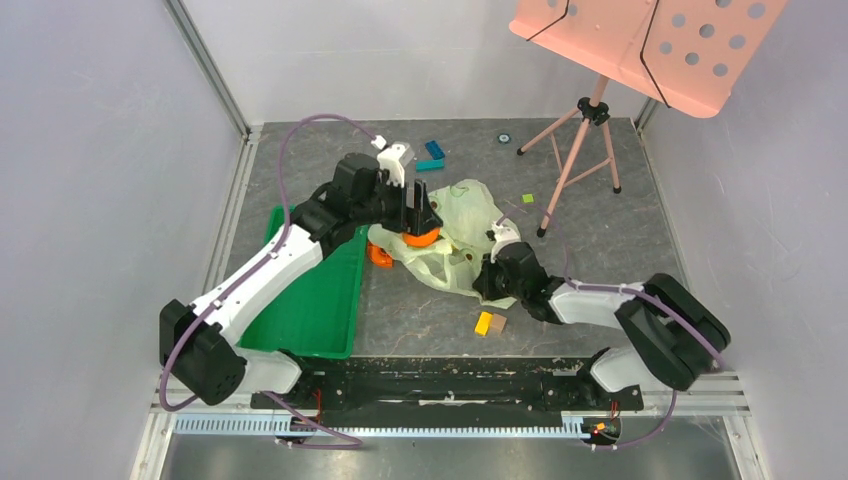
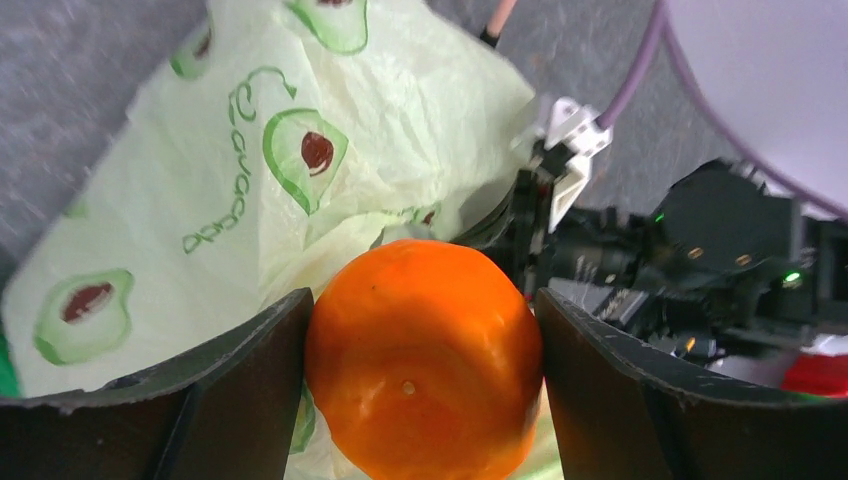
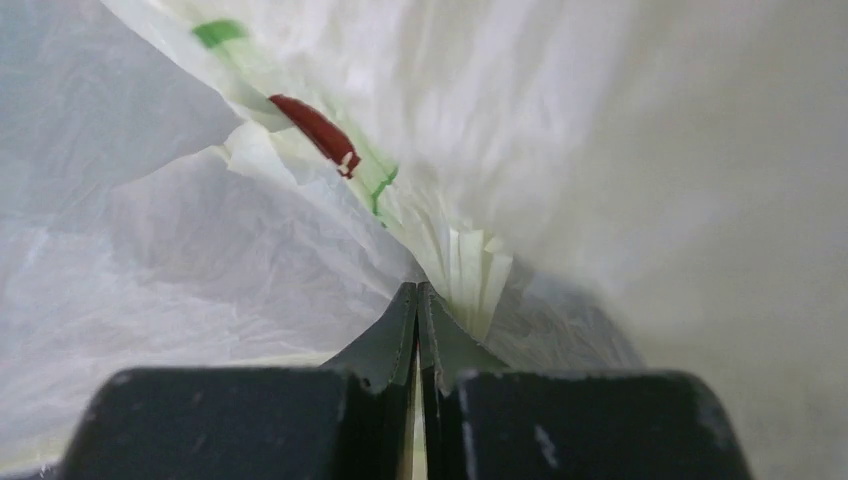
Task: Take the fake fruits out of the plastic bag
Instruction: Take out the fake fruit from the plastic bag.
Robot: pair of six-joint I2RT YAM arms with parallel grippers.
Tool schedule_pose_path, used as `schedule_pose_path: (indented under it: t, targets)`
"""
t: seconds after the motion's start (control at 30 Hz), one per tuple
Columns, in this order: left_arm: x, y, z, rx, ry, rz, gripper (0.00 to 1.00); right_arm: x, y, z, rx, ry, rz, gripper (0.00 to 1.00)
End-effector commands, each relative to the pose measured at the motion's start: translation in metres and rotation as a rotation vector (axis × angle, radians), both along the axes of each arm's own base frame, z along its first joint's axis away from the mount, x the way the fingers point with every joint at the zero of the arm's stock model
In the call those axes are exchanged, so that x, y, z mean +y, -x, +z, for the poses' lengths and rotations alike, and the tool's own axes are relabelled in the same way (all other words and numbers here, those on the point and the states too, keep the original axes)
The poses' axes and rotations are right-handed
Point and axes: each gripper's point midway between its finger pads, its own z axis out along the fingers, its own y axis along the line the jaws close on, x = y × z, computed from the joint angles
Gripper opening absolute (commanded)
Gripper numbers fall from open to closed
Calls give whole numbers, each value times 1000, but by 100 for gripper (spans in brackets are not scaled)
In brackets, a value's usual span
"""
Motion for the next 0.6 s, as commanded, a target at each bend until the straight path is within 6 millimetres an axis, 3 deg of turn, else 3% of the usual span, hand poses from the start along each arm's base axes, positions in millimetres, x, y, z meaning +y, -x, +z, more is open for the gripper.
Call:
schedule_pose_path:
  t: [0.0, 0.1, 0.27, 0.4, 0.57]
  targets:
    - [-6, 22, 2, 25, 102, -51, 61, -15, 16, 9, -32, 28, 25, 4]
    - [-3, 25, -1, 38, 139, -16, 61, -13, 20, 36, -118, -37, 52, 13]
    - [4, 24, 6, 42, 258, 108, 62, -7, 28, 101, -314, -233, 82, 46]
    - [8, 19, 21, 45, 396, 218, 62, 0, 30, 155, -409, -371, 90, 54]
    - [17, 9, 30, 32, 464, 331, 60, 30, 46, 201, -397, -508, 211, 69]
